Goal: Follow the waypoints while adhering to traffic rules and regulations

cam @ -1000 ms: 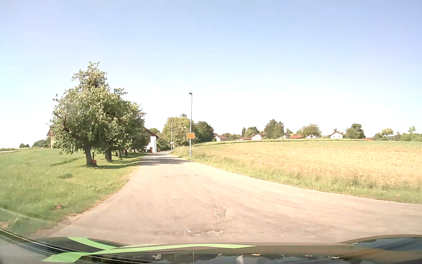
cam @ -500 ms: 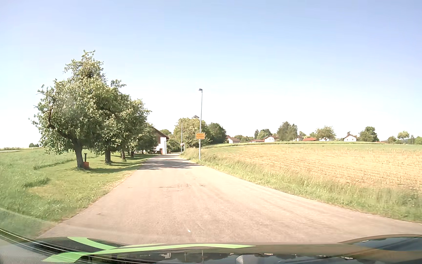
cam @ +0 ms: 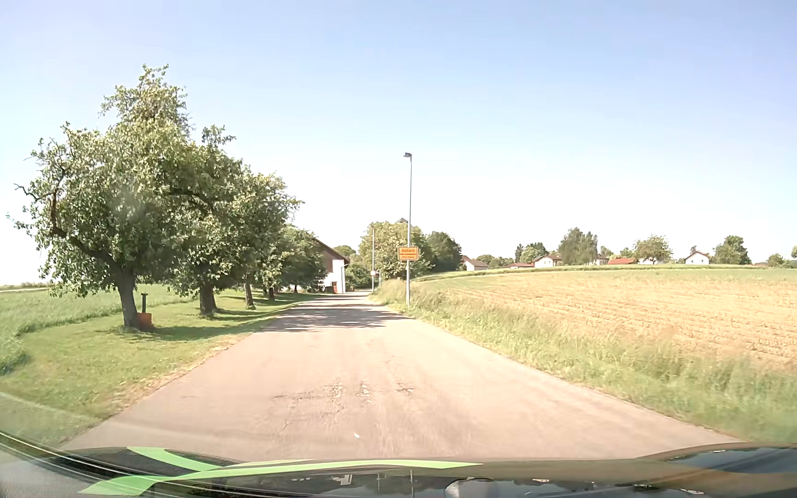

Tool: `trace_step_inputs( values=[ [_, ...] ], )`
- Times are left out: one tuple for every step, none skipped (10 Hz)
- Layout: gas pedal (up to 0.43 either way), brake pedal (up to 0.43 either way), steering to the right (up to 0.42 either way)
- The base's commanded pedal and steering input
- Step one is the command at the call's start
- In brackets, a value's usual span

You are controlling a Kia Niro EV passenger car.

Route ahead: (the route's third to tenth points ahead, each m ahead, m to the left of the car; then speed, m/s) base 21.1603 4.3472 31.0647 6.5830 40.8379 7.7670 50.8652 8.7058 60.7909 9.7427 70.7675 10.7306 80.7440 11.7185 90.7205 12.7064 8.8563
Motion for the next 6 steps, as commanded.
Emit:
trace_step_inputs(
  values=[
    [0.339, 0.000, -0.076],
    [0.331, 0.000, -0.077],
    [0.319, 0.000, -0.076],
    [0.319, 0.000, -0.075],
    [0.319, 0.000, -0.071],
    [0.299, 0.000, -0.065]
  ],
)
